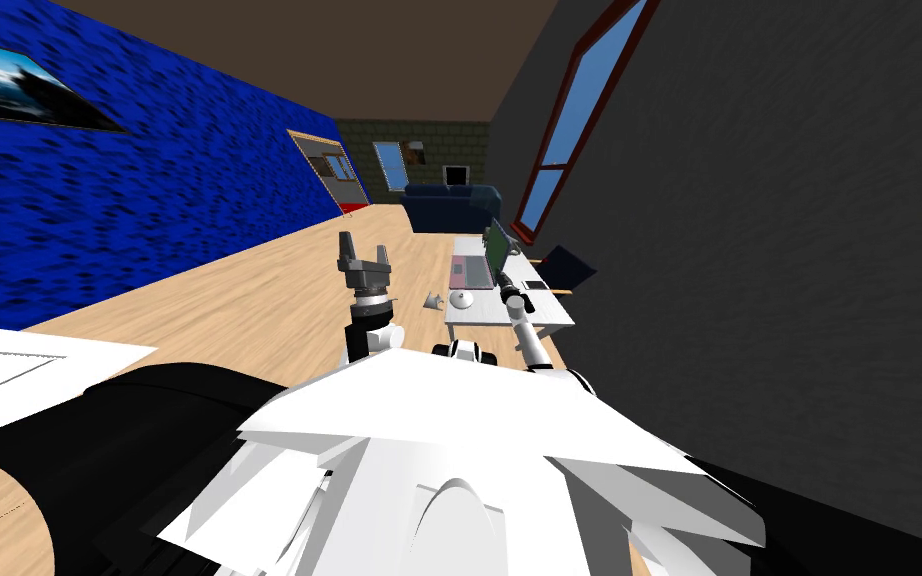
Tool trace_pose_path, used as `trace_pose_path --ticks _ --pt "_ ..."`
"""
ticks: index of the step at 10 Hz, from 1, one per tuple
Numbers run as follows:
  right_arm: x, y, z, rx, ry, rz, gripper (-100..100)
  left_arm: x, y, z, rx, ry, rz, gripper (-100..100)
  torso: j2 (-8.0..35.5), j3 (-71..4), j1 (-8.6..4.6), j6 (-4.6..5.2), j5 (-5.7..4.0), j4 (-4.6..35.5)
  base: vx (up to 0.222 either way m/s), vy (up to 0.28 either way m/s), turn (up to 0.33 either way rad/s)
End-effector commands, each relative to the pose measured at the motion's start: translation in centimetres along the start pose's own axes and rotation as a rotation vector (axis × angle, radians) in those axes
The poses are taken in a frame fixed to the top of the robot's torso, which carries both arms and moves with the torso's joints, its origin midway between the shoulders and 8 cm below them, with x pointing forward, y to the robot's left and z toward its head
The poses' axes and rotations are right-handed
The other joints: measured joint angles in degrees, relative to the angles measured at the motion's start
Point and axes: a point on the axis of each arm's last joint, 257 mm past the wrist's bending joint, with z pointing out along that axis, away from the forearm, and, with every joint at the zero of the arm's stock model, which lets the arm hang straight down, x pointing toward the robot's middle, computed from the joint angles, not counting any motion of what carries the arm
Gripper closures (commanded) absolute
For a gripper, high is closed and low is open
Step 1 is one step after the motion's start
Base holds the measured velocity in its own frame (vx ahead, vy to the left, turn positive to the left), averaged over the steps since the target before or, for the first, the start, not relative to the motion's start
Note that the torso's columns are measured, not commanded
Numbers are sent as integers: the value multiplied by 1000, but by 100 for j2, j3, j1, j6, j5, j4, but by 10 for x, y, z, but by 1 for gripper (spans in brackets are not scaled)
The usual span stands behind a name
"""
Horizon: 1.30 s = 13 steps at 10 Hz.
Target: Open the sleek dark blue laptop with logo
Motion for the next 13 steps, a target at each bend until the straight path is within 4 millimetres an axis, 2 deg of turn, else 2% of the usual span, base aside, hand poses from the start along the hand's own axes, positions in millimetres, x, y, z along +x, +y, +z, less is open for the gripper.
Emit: trace_pose_path --ticks 1,11,13 --pt "-2 -1 0 -8 8 -77 100 0 0 0 0 0 0 0 -10 -7 -13 -1 -11 -3 -9 13 27" --pt "-12 -8 -2 -42 35 -384 100 0 0 0 0 0 0 0 -9 -7 8 -17 -3 -7 -7 8 27" --pt "-10 -6 -1 -45 39 -380 100 0 0 0 0 0 0 0 -11 -7 15 -21 0 -4 -7 2 5"
